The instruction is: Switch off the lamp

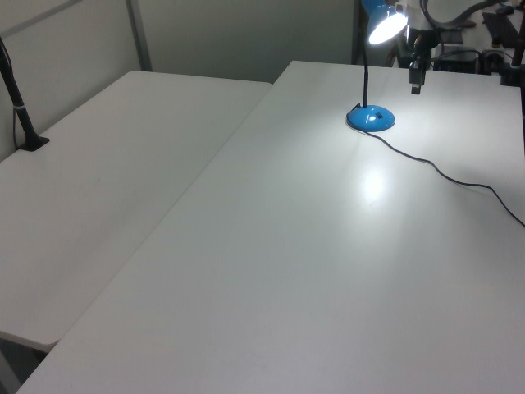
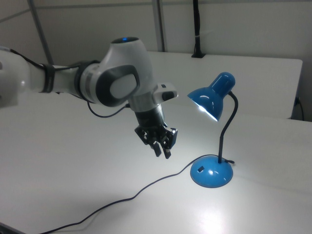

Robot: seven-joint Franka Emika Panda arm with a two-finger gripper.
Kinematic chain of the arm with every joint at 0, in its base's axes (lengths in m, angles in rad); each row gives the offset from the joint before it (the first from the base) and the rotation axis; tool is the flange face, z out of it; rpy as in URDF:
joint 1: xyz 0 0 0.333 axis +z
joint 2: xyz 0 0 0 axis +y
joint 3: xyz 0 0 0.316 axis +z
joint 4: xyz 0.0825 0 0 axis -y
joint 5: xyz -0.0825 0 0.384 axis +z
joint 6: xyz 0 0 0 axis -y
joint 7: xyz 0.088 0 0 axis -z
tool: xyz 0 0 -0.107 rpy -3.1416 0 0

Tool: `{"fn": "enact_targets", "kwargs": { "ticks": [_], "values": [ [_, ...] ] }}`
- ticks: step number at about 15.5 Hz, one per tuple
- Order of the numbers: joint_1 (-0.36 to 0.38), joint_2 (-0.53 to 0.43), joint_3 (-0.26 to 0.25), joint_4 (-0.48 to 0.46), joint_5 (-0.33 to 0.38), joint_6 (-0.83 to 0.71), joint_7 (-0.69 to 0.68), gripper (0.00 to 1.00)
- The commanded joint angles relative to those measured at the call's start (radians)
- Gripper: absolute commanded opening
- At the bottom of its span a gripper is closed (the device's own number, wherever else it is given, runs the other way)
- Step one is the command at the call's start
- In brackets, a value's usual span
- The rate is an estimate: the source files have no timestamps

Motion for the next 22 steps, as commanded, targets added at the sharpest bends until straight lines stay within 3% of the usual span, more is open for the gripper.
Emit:
{"fn": "enact_targets", "kwargs": {
  "ticks": [1,5,10,20,22],
  "values": [
    [-0.009,0.092,0.002,-0.013,0.007,0.183,0.113,0.00],
    [-0.018,0.183,0.000,-0.013,0.006,0.387,0.202,0.00],
    [-0.032,0.229,-0.001,-0.008,0.006,0.497,0.216,0.00],
    [-0.061,0.269,-0.003,0.002,-0.003,0.528,0.216,0.00],
    [-0.066,0.289,-0.005,0.005,-0.002,0.594,0.216,0.00]
  ]
}}
